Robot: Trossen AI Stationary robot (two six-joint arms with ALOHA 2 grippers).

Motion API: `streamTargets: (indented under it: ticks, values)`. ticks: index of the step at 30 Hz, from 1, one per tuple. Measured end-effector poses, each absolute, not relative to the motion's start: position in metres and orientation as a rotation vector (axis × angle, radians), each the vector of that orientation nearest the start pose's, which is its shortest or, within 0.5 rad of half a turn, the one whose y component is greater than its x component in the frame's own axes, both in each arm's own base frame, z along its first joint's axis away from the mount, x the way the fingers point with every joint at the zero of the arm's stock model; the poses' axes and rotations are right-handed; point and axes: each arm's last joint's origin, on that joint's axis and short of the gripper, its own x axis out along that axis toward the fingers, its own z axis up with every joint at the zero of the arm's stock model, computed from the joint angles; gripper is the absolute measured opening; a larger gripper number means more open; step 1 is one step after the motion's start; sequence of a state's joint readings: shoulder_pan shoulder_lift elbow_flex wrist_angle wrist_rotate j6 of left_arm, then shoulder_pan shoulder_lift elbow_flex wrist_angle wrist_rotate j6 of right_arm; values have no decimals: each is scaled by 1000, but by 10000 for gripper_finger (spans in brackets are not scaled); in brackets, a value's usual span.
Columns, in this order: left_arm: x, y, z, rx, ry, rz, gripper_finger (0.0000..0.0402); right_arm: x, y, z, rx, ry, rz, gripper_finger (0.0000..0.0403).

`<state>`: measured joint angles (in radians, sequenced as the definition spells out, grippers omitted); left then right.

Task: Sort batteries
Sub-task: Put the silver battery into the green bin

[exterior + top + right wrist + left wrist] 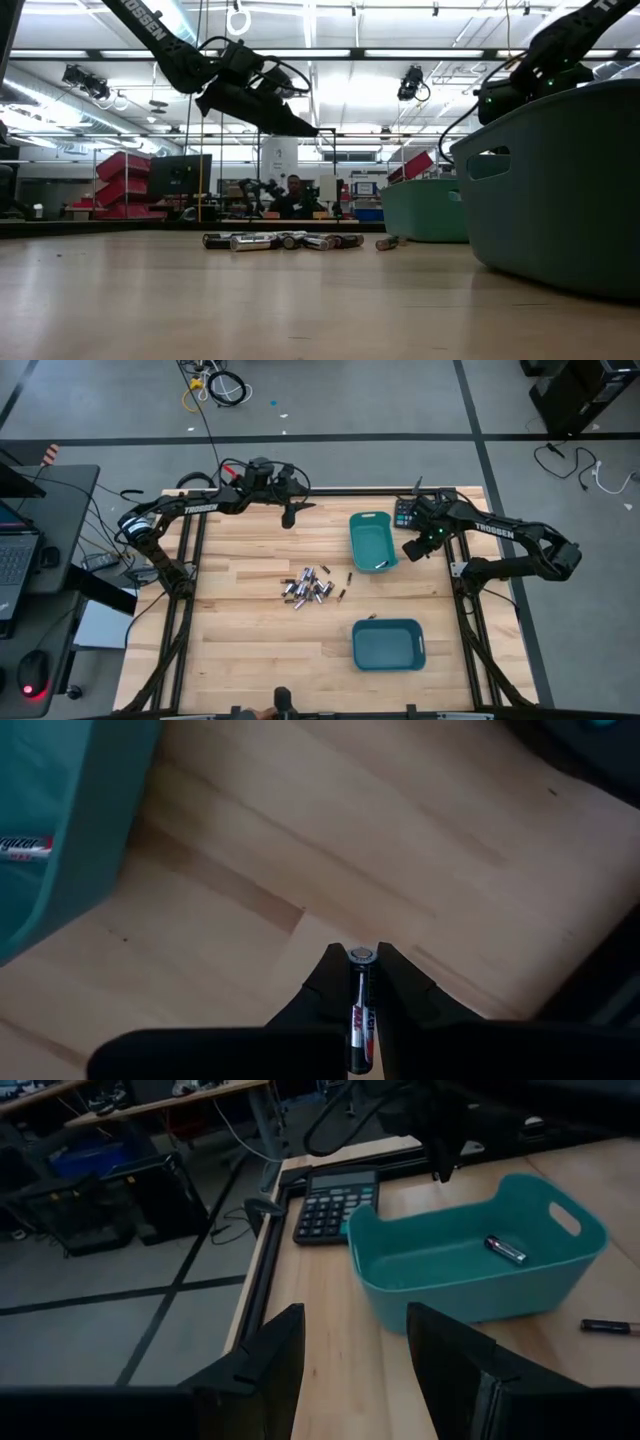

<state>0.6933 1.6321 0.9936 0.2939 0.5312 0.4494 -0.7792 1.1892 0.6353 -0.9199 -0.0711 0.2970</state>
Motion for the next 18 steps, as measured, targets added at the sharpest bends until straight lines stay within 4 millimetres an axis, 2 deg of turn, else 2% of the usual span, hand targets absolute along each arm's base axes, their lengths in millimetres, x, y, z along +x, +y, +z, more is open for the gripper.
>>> streamTargets:
  ticks: [11,14,18]
  values:
    - [283,216,238,257,312,92,177,122,-121,177,850,1281,-807,16]
    - [283,216,238,241,309,95,177,122,-124,197,800,1279,-857,16]
    - [283,216,239,238,303,98,177,124,-127,244,658,1192,-937,16]
